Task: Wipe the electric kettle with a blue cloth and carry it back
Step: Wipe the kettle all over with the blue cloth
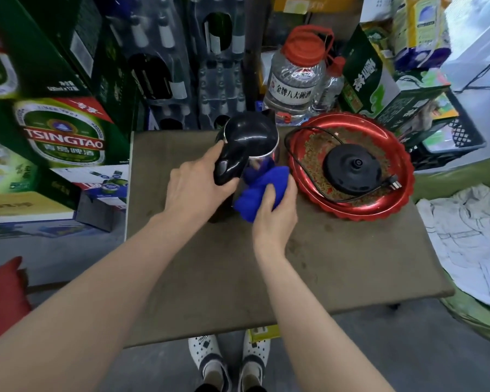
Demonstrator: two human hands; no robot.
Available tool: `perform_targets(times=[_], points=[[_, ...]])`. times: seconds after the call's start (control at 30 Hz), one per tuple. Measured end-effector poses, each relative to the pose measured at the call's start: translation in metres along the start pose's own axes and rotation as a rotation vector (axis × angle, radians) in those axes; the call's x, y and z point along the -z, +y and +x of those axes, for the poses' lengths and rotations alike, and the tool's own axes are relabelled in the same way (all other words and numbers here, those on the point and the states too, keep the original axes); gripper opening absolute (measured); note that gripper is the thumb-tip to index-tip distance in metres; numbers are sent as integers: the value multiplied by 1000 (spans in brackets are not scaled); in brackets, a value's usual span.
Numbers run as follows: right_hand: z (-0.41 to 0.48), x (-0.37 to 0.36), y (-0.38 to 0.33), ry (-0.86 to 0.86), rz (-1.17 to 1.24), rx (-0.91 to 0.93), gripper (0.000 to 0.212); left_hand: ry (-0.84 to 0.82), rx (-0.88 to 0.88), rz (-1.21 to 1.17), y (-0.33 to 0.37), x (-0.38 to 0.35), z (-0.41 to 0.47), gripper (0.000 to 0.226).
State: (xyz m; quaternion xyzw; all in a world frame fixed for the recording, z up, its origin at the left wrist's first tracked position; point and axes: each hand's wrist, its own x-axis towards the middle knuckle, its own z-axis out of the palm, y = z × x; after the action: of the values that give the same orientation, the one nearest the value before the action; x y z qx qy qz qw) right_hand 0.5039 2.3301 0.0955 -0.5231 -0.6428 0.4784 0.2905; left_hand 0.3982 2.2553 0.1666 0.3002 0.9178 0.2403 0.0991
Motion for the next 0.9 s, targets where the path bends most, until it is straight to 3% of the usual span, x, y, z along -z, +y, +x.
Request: perform_targets(times=[0.07,0.13,0.27,0.33,0.4,0.53,0.67,0.73,0.83,0.9], points=[[6,5,-20,62,-31,186,47,-7,-1,-50,5,-3,-8,77],[6,7,-20,80,-117,247,45,-16,-5,-77,11,-6,-22,79],[5,29,17,-203,-292,-166,40,-43,21,-163,13,-1,-37,78],[6,44,21,-146,-265,-240,41,-41,-10,-195,16,5,-35,70],[3,50,4,-23,-130,-206,49,-30,-23,-193,22,11,-25,74],[-9,34,-27,-135,10,35,54,-105,-27,-125,30,6,10,95],[1,16,-6,-105,-33,140,56,-94,-21,-65,29,-10,13,96],[7,5,15,-124,31,69,56,-59,-42,-46,28,-15,9,93],[2,-5,39,-201,136,-215,55,-51,-47,-41,25,-18,8,94],[-8,-3,39,-194,108,-211,55,-60,-61,-45,25,-17,5,94]])
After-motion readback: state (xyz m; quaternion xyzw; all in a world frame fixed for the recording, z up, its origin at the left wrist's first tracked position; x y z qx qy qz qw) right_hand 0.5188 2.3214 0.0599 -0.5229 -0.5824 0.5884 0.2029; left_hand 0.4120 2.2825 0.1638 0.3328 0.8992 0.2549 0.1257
